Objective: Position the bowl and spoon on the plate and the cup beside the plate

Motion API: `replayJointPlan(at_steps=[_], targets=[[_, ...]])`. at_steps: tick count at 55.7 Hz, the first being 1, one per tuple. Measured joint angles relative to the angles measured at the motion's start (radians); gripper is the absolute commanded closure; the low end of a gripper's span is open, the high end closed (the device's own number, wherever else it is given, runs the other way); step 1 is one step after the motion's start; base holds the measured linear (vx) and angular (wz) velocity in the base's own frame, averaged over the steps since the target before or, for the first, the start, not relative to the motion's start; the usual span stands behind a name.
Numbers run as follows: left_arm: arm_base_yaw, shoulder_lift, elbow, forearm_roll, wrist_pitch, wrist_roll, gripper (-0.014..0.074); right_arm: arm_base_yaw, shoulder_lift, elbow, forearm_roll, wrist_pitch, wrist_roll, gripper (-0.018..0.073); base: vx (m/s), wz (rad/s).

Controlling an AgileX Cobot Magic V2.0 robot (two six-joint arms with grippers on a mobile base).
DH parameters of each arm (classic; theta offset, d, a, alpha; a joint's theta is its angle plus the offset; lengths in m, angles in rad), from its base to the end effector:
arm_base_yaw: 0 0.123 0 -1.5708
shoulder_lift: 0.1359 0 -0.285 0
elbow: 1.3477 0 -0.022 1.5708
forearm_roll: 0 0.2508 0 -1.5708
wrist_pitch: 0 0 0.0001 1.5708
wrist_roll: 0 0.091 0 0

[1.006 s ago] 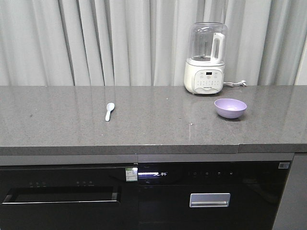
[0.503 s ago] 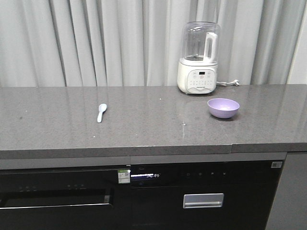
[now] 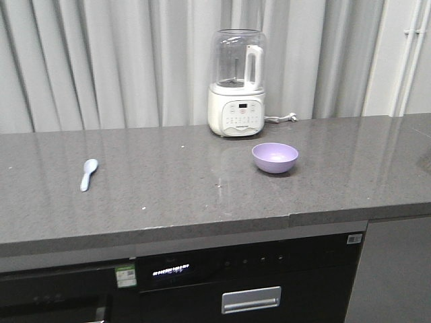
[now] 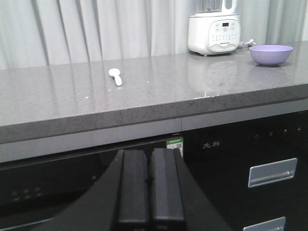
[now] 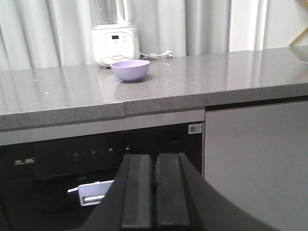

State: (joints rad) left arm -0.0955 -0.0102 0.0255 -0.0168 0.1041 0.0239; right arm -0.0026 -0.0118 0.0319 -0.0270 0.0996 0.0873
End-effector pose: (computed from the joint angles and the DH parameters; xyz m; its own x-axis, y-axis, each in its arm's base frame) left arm 0.0565 -0.0056 0.1957 -0.0313 0.0102 -0.9995 0.0973 0.9952 0.0071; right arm 0.0569 -0.0004 0.1940 -0.0321 0.0605 -0.9977 0.0072 0.9982 0.0603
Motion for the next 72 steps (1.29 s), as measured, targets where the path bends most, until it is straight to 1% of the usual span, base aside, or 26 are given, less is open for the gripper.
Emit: replayJointPlan(at_steps=[36, 72], targets=[[0.000, 0.000, 0.000, 0.000, 0.000, 0.000, 0.0600, 0.000, 0.000, 0.000, 0.000, 0.000, 0.000, 0.0568, 0.28, 0.01], [0.000, 0.000, 0.000, 0.000, 0.000, 0.000, 0.0600, 0.000, 0.000, 0.000, 0.000, 0.000, 0.000, 0.0568, 0.36, 0.20]])
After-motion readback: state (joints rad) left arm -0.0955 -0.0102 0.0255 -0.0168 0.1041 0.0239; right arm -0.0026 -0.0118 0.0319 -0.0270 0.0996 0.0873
